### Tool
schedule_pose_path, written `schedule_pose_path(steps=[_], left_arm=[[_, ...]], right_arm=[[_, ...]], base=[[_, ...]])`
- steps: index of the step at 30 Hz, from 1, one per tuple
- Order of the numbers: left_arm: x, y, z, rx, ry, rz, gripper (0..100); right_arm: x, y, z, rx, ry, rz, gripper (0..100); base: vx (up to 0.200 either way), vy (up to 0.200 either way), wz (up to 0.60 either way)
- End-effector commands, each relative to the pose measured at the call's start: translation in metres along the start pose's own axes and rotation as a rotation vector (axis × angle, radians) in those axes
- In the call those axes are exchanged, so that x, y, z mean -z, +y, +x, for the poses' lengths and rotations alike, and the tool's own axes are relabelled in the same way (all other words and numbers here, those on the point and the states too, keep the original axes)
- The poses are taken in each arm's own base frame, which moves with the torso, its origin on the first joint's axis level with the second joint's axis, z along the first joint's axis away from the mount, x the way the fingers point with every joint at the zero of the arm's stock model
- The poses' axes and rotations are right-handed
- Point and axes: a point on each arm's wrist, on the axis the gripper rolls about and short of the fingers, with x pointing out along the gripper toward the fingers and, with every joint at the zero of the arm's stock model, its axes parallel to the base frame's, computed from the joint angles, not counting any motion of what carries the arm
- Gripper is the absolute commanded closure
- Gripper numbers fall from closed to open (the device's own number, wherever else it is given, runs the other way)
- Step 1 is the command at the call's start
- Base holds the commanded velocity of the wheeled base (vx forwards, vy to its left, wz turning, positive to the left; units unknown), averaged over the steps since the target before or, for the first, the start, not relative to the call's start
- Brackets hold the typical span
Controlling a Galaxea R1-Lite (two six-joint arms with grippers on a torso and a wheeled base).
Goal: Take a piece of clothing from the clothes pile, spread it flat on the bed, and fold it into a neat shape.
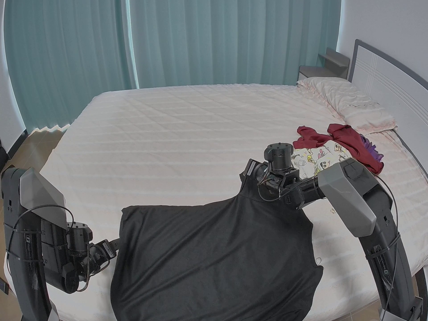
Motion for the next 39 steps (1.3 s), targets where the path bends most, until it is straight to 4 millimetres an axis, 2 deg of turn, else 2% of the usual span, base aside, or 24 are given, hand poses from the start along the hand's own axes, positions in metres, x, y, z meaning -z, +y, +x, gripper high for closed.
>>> schedule_pose_path(steps=[1, 5, 6, 10, 13, 14, 15, 16, 19, 20, 21, 23, 24, 26, 28, 32, 39], left_arm=[[0.0, -0.001, 0.001, 0.008, -0.011, -0.001, 0], [0.0, -0.001, 0.001, 0.008, -0.011, -0.001, 0], [0.0, -0.001, 0.001, 0.008, -0.011, -0.001, 0], [0.001, 0.0, 0.002, 0.005, -0.007, -0.001, 0], [0.001, 0.0, 0.002, 0.005, -0.007, -0.001, 0], [0.001, 0.0, 0.002, 0.005, -0.007, -0.001, 0], [0.001, 0.0, 0.002, 0.005, -0.007, -0.001, 0], [0.001, 0.0, 0.002, 0.005, -0.007, -0.001, 0], [0.001, 0.0, 0.001, 0.003, -0.006, 0.0, 0], [0.001, 0.0, 0.001, 0.003, -0.006, 0.0, 0], [0.001, -0.001, 0.001, 0.006, -0.006, 0.001, 0], [0.001, -0.001, 0.001, 0.005, -0.005, 0.002, 0], [0.001, -0.001, 0.001, 0.002, -0.007, 0.002, 0], [0.002, -0.001, 0.001, 0.003, -0.006, 0.003, 0], [0.002, -0.001, 0.001, 0.003, -0.006, 0.003, 0], [0.003, -0.002, 0.001, 0.004, -0.001, 0.007, 0], [0.004, -0.002, 0.002, 0.005, 0.001, 0.008, 0]], right_arm=[[0.019, -0.004, 0.001, 0.012, 0.044, -0.044, 100], [0.027, -0.011, 0.004, 0.031, 0.063, -0.058, 100], [0.028, -0.014, 0.005, 0.036, 0.061, -0.066, 0], [0.025, -0.023, 0.0, 0.053, 0.076, -0.092, 0], [0.014, -0.021, -0.009, 0.039, 0.068, -0.09, 0], [0.006, -0.027, -0.014, 0.039, 0.074, -0.085, 0], [0.006, -0.027, -0.014, 0.039, 0.074, -0.085, 0], [-0.004, -0.036, -0.02, 0.054, 0.079, -0.08, 0], [-0.015, -0.058, -0.027, 0.088, 0.103, -0.077, 0], [-0.014, -0.059, -0.027, 0.09, 0.107, -0.076, 0], [-0.013, -0.075, -0.029, 0.122, 0.147, -0.078, 0], [-0.011, -0.086, -0.029, 0.146, 0.17, -0.085, 0], [-0.008, -0.1, -0.028, 0.172, 0.181, -0.091, 0], [-0.004, -0.113, -0.026, 0.198, 0.197, -0.084, 0], [-0.002, -0.119, -0.025, 0.208, 0.205, -0.081, 0], [0.015, -0.131, -0.019, 0.223, 0.24, -0.076, 0], [0.023, -0.133, -0.016, 0.219, 0.253, -0.072, 0]], base=[[0.0, 0.0, 0.0], [0.0, 0.0, 0.0], [0.0, 0.0, 0.0], [0.0, 0.0, 0.0], [0.0, 0.0, 0.0], [0.0, 0.0, 0.0], [0.0, 0.0, 0.0], [0.0, 0.0, 0.0], [0.0, 0.0, 0.0], [0.0, 0.0, 0.0], [0.0, 0.0, 0.0], [0.0, 0.0, 0.0], [0.0, 0.0, 0.0], [0.0, 0.0, 0.0], [0.0, 0.0, 0.0], [0.0, 0.0, 0.0], [0.0, 0.0, 0.0]])
